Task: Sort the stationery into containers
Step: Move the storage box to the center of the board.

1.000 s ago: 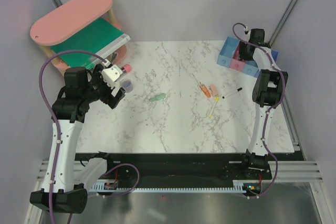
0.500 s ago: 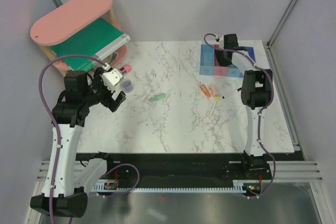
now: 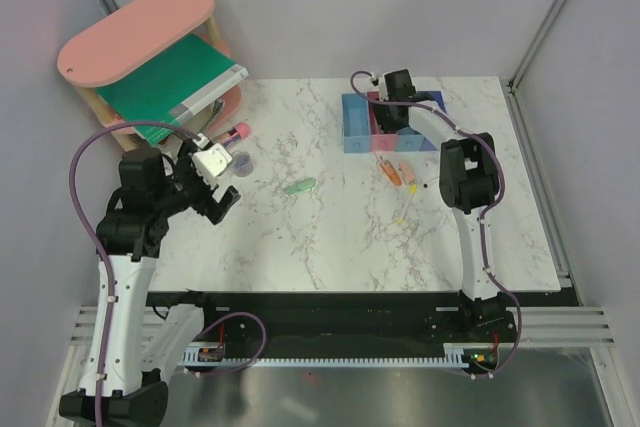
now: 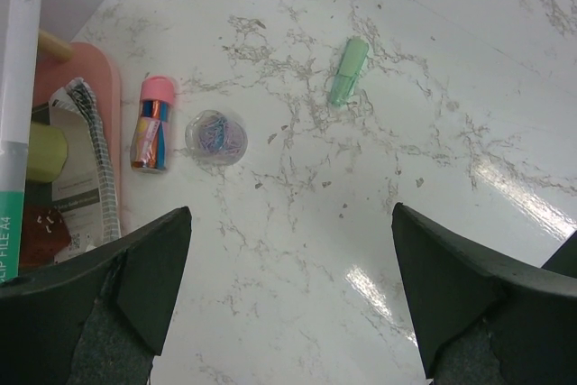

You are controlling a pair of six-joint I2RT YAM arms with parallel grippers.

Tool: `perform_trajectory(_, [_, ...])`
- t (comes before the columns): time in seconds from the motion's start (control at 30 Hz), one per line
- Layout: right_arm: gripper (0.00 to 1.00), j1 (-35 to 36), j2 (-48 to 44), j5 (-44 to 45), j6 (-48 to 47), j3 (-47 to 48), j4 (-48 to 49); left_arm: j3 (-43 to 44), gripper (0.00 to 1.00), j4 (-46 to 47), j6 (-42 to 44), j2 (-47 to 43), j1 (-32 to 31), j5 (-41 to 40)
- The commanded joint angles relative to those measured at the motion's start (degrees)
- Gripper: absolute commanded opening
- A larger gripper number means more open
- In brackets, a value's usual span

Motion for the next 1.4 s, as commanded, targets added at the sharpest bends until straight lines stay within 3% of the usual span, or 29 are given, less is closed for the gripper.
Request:
perform_trajectory(0.0, [0.54, 3.38, -0.04, -1.46, 6.18, 4.8, 1.42, -0.54, 0.98, -1.67, -0.78, -2.02, -0.17, 0.74])
perform_trajectory(0.4, [0.54, 9.8, 1.72, 0.29, 19.18, 3.76, 2.92, -0.98, 0.98, -7.03, 0.1, -7.21, -0.17, -1.1])
perform_trajectory(1.23, [0.52, 17.89, 0.85, 3.9, 29.65, -0.37, 4.85, -5.11, 0.98, -10.64, 4.14, -13.54, -0.17, -2.51])
perform_trajectory(1.37, [0.61, 17.97, -0.91, 3.63, 27.64, -2.75, 6.69, -6.33, 0.99, -10.55, 4.15, -13.72, -0.17, -2.16])
